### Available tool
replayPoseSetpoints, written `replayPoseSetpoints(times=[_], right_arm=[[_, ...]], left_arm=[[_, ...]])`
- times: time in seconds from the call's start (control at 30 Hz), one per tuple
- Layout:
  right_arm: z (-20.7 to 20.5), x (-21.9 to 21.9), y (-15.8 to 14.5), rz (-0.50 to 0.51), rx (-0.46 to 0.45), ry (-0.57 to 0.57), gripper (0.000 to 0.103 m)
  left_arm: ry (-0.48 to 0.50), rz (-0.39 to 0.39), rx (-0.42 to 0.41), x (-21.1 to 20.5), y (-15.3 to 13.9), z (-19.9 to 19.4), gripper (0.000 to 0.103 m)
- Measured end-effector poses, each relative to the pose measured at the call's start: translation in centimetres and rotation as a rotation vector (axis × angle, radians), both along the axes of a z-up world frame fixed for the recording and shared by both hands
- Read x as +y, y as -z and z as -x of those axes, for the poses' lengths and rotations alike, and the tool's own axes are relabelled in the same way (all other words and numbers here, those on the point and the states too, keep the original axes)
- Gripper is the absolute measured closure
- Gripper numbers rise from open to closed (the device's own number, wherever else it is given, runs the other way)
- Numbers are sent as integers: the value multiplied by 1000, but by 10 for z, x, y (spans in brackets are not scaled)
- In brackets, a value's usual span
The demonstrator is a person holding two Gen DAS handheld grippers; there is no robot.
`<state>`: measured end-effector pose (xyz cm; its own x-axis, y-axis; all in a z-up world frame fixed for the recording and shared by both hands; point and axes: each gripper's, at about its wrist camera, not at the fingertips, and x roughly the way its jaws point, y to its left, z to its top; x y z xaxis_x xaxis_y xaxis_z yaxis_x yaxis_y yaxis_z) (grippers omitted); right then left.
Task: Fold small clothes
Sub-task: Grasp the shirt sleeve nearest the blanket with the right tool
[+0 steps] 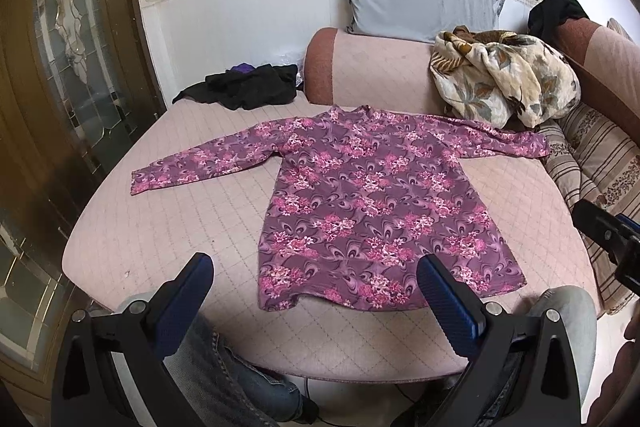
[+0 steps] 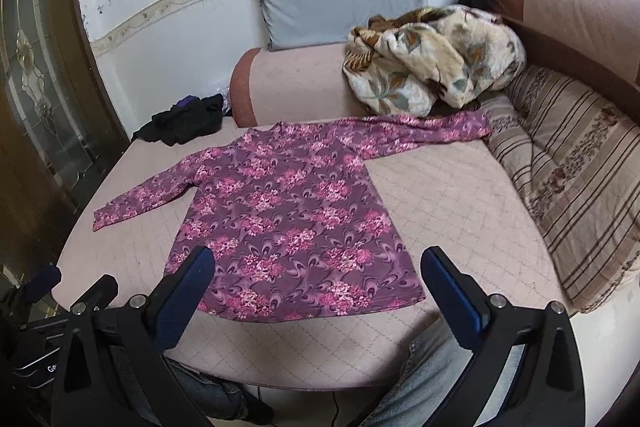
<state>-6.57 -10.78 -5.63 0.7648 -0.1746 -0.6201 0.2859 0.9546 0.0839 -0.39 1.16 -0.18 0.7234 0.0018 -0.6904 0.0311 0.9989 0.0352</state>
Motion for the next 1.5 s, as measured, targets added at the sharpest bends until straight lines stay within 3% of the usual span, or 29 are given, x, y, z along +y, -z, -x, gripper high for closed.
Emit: replayPoseSetpoints(times=[0.17,0.3,0.4,0.47,0.6,0.7,0.77,0.87,0.97,1.0,1.1,1.17,1.23,1.27,1.33,1.43,1.47,1.5], right_arm=[[-27,-18,12,-23,30,15,1],[-56,-40,20,-40,43,30,11],[-88,-72,29,-112,55,29,15],[-117,-106,37,-144,62,71,23],[-168,-176,45,-200,68,142,34],[-217,-245,56,-160,92,238,35],[-245,-297,75,-217,111,288,36],[-278,-376,114,-297,159,407,45],[-299,-442,153,-440,170,504,63],[-305,-463,165,-502,162,523,64],[-310,-495,179,-510,118,631,67],[-314,-504,184,-534,72,628,67],[-319,-507,185,-510,68,626,84],[-323,-507,185,-498,65,606,100],[-324,-504,181,-488,50,589,100],[-308,-501,179,-590,-27,558,95],[-299,-502,182,-663,-54,562,72],[-291,-503,184,-703,-78,570,35]], left_arm=[[18,1,33,-10,12,-31,0],[61,14,55,-21,22,-68,0],[92,67,120,-35,33,-111,0],[128,105,184,-50,42,-150,0],[196,104,212,-89,56,-213,0],[238,107,205,-115,72,-256,0],[269,144,215,-123,85,-274,1],[288,212,233,-129,110,-285,6],[311,180,267,-136,137,-285,6],[305,186,280,-134,143,-286,6],[299,220,342,-135,160,-291,6],[304,214,357,-138,167,-292,6],[300,211,364,-138,172,-293,6],[299,215,368,-137,173,-294,6],[290,225,374,-135,172,-293,6],[285,243,375,-131,171,-293,6],[284,244,376,-130,171,-293,6],[283,244,377,-130,172,-292,6]])
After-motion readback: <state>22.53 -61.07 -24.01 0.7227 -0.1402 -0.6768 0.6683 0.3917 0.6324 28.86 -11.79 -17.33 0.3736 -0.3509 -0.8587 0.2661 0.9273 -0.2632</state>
